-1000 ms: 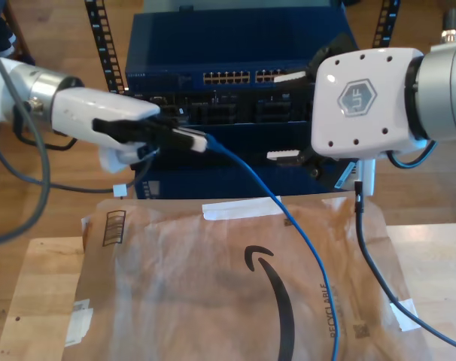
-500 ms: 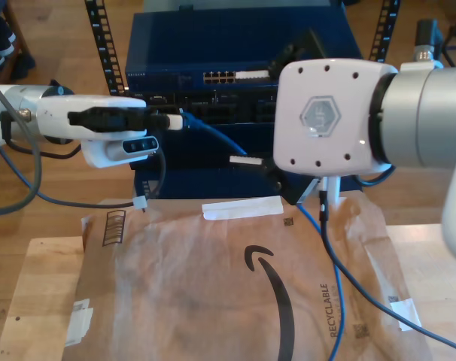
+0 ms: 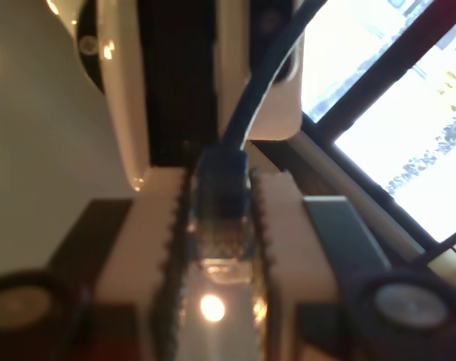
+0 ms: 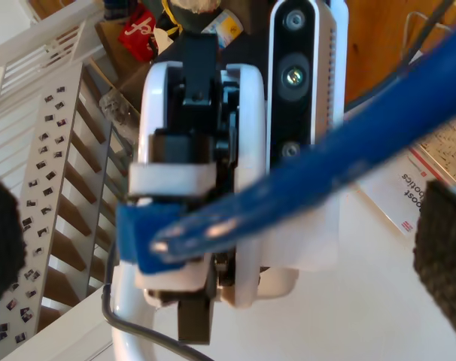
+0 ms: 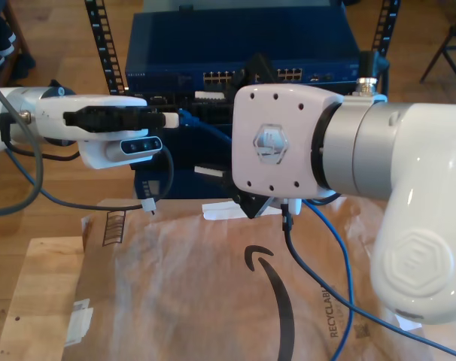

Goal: Grab the cable and plug it in

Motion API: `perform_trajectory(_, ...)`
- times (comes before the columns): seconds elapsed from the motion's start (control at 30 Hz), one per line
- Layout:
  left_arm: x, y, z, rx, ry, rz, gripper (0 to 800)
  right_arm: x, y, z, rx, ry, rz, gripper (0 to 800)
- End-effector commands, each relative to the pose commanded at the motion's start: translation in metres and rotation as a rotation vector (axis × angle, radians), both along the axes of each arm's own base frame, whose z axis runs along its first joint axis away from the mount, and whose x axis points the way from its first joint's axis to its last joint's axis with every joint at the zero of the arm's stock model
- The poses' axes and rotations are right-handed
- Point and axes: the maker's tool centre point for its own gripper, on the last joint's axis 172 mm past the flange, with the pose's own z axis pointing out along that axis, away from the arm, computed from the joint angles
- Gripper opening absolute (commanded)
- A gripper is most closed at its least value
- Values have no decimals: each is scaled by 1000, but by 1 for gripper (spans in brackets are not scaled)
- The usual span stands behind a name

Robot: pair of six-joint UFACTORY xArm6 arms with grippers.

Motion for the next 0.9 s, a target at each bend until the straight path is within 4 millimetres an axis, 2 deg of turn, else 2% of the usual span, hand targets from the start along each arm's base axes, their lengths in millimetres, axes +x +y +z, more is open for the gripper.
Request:
perform_trajectory(0.17, -8, 2, 5, -22, 2, -30, 13, -2, 1, 2, 1, -5, 6, 699)
perform_trajectory(0.27, -8, 2, 4, -23, 7, -30, 8, -2, 1, 6, 7, -12, 4, 634)
perform_trajectory(0.37, -8, 2, 5, -26, 6, -30, 9, -12, 12, 10, 12, -19, 33, 626)
perform_trajectory(0.47, -9, 3, 6, -31, 5, -34, 9, -13, 14, 15, 19, -37, 31, 617)
perform_trajectory(0.7, -11, 3, 9, -33, 2, -42, 9, -12, 13, 19, 21, -59, 24, 477)
perform_trajectory(0.9, -11, 3, 9, -33, 2, -41, 9, -12, 13, 19, 22, -57, 23, 405)
